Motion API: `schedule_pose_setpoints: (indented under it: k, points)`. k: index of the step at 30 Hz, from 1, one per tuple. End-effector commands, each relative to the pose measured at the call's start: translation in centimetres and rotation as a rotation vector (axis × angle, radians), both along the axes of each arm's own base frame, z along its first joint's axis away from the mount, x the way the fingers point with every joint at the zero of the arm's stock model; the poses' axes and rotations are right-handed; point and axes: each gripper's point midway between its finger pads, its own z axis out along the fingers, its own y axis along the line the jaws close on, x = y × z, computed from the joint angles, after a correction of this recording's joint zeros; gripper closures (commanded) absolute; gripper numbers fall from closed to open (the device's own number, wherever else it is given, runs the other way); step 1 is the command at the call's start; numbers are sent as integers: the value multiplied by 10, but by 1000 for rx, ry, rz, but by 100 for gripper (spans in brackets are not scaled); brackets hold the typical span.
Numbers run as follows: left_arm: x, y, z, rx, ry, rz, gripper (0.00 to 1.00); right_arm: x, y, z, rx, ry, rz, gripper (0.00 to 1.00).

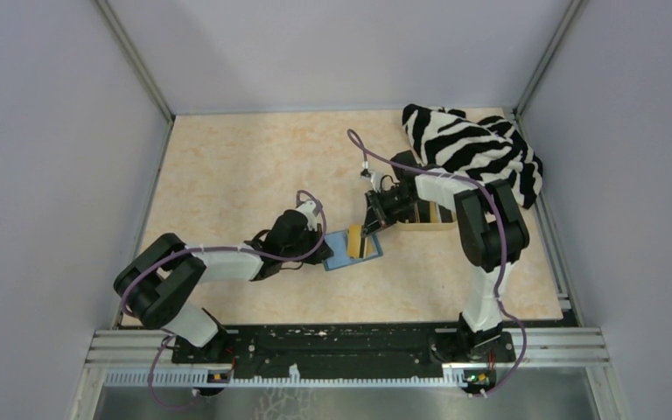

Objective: Put the credit cards into the card holder
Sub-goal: Insert the credit card into the card holder.

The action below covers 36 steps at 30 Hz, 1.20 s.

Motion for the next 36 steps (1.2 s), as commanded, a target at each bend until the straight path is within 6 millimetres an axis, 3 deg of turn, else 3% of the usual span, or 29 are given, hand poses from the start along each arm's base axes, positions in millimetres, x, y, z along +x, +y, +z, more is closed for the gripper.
schedule_pose_setpoints:
  k: [1,13,25,36]
  points:
    - [-8,14,-14,60,35,17,100,18,0,3,-33,-25,-31,100]
    - [-8,12,-14,54,31,1,100,13,4,-16,-107,10,-8,100]
    - [-9,10,-13,50,30,-9,100,5,15,-19,-128,14,52,100]
    - [-10,10,-13,45,26,-18,100,1,11,-28,-159,67,89,100]
